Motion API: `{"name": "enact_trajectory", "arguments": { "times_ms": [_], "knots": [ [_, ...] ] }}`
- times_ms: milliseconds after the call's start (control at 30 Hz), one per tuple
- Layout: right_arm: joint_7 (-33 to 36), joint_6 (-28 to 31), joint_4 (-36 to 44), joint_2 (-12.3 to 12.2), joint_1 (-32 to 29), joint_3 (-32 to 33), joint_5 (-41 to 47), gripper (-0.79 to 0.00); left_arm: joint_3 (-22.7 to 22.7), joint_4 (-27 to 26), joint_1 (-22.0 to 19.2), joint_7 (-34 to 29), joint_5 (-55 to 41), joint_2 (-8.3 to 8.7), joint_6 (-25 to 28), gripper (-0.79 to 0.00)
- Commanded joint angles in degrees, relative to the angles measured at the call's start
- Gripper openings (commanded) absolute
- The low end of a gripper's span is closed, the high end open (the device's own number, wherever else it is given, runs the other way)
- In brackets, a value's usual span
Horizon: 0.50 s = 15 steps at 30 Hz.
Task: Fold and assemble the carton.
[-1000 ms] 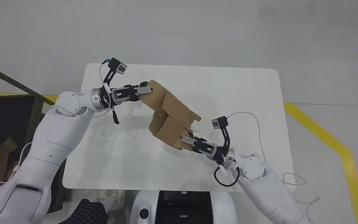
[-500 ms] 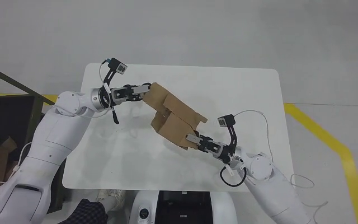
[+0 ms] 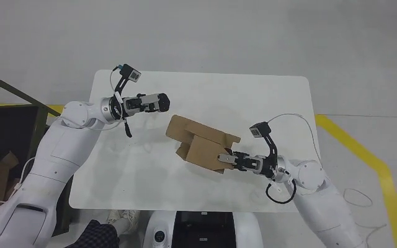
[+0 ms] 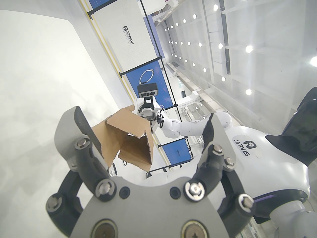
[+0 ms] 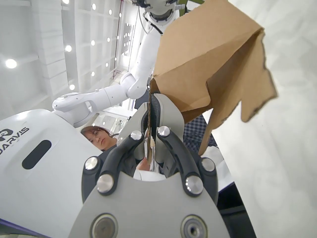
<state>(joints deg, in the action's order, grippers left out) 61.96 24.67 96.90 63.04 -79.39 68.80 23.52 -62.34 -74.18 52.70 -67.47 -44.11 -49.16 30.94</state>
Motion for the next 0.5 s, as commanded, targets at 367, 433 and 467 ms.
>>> {"name": "enact_trajectory", "arguments": {
  "times_ms": [367,433,467],
  "knots": [
    [8.8,-14.2,-1.1,-0.9,7.0,2.3,6.3,-0.785,0.0,0.0,0.0,0.0,0.0,0.0,0.0,0.0],
    [8.6,-15.9,-2.4,-0.9,8.6,1.8,6.5,-0.785,0.0,0.0,0.0,0.0,0.0,0.0,0.0,0.0],
    [8.7,-16.3,-2.8,-0.8,9.2,1.6,6.6,-0.785,0.0,0.0,0.0,0.0,0.0,0.0,0.0,0.0]
  ]
}}
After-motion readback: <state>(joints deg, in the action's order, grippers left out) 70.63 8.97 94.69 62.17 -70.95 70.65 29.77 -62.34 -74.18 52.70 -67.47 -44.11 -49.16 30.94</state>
